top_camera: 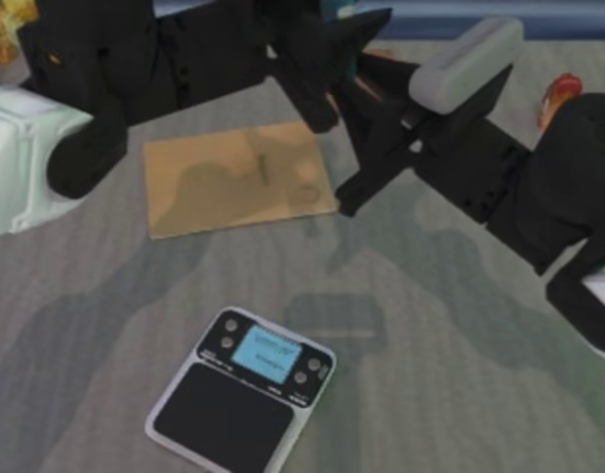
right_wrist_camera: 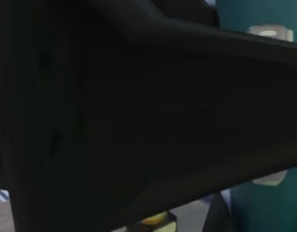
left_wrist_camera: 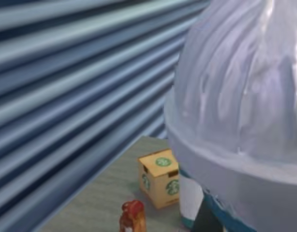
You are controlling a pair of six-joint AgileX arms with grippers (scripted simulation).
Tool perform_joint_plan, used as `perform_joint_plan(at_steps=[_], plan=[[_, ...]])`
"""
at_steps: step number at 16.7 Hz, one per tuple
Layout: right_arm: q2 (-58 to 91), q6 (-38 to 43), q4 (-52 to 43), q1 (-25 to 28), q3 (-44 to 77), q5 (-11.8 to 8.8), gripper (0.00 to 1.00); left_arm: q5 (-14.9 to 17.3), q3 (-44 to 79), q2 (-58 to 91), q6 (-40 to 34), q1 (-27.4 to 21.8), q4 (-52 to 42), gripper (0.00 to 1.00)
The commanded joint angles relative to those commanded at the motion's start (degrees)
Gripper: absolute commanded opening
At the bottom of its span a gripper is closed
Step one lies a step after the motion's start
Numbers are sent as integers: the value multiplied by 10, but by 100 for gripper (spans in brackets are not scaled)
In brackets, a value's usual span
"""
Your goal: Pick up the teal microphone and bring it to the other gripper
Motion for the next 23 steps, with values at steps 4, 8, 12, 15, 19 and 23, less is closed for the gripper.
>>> perform_joint_plan(at_steps=[4, 8, 12, 15, 19, 23], plan=[[0, 0, 0, 0, 0, 0, 0, 0, 0, 0, 0, 0, 0, 0], [0, 0, 0, 0, 0, 0, 0, 0, 0, 0, 0, 0, 0, 0], [0, 0, 0, 0, 0, 0, 8, 0, 0, 0, 0, 0, 0, 0], [0, 0, 0, 0, 0, 0, 30, 0, 0, 0, 0, 0, 0, 0], [0, 0, 0, 0, 0, 0, 60, 0, 0, 0, 0, 0, 0, 0], [0, 0, 0, 0, 0, 0, 90, 0, 0, 0, 0, 0, 0, 0]])
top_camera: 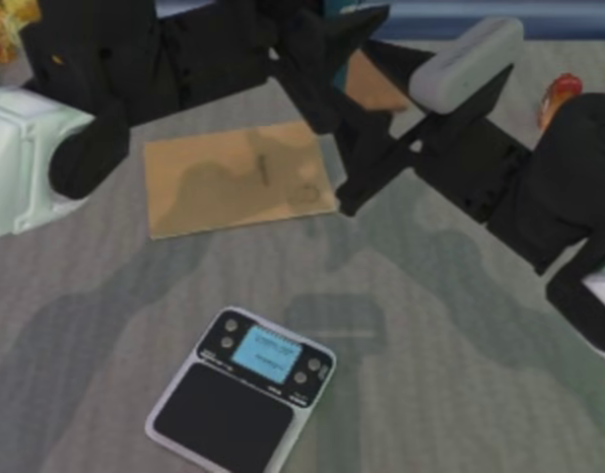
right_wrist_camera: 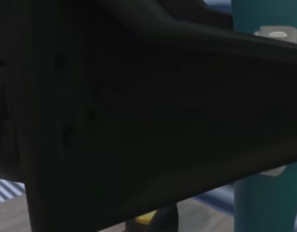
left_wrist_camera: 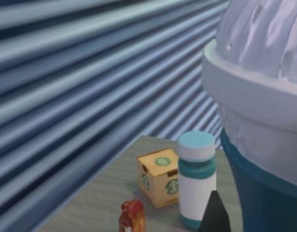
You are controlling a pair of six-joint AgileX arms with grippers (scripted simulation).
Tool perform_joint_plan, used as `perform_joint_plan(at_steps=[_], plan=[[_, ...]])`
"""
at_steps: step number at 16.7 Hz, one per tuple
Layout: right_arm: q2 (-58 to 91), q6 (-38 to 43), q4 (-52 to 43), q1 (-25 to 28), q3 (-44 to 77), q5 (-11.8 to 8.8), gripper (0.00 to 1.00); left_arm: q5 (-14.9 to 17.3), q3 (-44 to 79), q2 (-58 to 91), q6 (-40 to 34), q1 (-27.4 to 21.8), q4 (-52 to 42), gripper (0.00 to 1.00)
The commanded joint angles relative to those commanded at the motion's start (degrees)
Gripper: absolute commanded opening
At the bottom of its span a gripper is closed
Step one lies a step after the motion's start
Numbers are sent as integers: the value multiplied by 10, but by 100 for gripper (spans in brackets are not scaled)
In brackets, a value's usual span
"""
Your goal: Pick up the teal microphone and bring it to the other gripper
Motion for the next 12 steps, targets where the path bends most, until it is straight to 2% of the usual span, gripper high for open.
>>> perform_joint_plan(at_steps=[1, 2, 12], plan=[[0, 0, 0, 0, 0, 0, 98, 0, 0, 0, 0, 0, 0, 0], [0, 0, 0, 0, 0, 0, 100, 0, 0, 0, 0, 0, 0, 0], [-7, -1, 0, -3, -11, 0, 100, 4, -1, -5, 2, 6, -1, 0]])
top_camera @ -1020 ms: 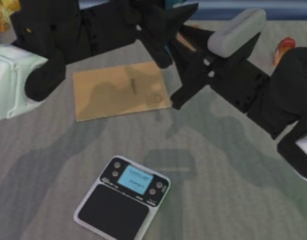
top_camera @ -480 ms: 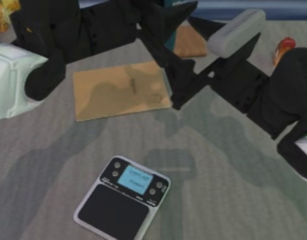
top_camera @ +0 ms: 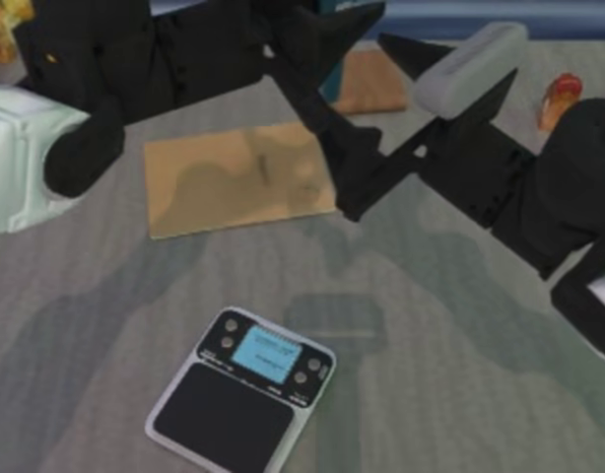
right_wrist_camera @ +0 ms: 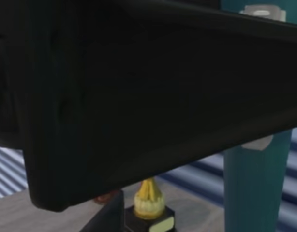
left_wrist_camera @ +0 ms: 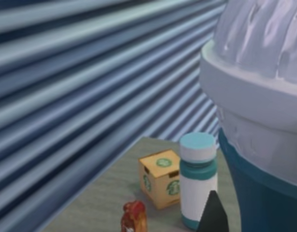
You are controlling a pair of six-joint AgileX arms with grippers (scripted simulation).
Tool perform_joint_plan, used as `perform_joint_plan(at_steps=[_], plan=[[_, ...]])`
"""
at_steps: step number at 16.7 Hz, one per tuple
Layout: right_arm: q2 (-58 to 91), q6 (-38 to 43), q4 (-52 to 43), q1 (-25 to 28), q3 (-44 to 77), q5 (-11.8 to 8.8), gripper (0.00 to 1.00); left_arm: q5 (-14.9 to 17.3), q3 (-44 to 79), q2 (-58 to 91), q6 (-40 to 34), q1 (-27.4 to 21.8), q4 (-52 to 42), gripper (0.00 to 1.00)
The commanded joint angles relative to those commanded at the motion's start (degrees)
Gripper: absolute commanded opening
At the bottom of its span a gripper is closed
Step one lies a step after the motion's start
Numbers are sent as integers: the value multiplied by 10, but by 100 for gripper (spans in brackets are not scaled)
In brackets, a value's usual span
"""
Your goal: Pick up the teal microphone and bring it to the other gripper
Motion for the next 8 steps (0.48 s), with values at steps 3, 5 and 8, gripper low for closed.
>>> perform_joint_plan(at_steps=[3, 5, 8], plan=[[-51, 1, 2, -8, -54, -8, 100, 29, -14, -16, 1, 33, -2, 0], [-93, 2, 4, -13, -101, -16, 100, 51, -26, -28, 2, 59, -4, 0], [-133, 3, 9, -18, -141, -25, 100, 73, -38, -39, 3, 85, -6, 0]])
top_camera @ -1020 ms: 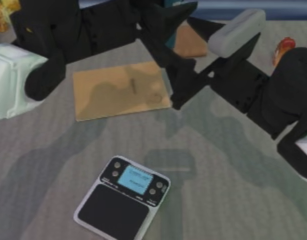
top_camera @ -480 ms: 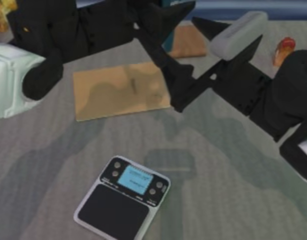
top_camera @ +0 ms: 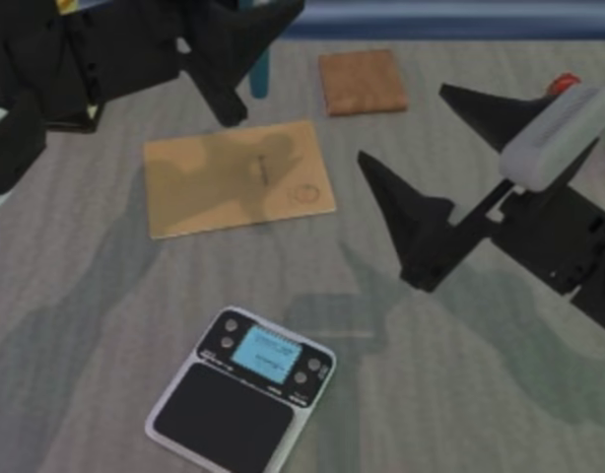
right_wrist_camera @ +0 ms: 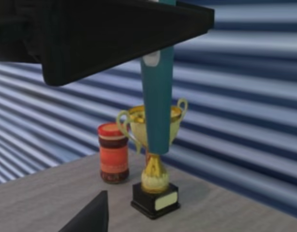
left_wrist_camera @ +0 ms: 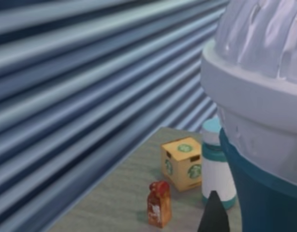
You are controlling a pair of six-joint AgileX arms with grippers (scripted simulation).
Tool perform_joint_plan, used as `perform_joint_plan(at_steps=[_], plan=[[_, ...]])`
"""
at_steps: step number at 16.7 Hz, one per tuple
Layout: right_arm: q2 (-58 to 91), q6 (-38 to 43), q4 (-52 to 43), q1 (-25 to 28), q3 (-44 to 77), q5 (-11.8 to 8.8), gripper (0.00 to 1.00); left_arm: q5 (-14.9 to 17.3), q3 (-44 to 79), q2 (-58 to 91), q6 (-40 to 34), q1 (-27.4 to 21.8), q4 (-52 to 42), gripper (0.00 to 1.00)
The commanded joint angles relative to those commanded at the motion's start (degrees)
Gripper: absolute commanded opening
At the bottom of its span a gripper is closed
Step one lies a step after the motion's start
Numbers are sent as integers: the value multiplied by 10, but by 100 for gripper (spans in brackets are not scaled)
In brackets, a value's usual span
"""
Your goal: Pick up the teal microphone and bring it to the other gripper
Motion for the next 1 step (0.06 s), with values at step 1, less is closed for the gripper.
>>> perform_joint_plan(at_steps=[1], plan=[[-2, 0, 0, 0, -2, -1, 100, 1, -1, -1, 0, 1, 0, 0]])
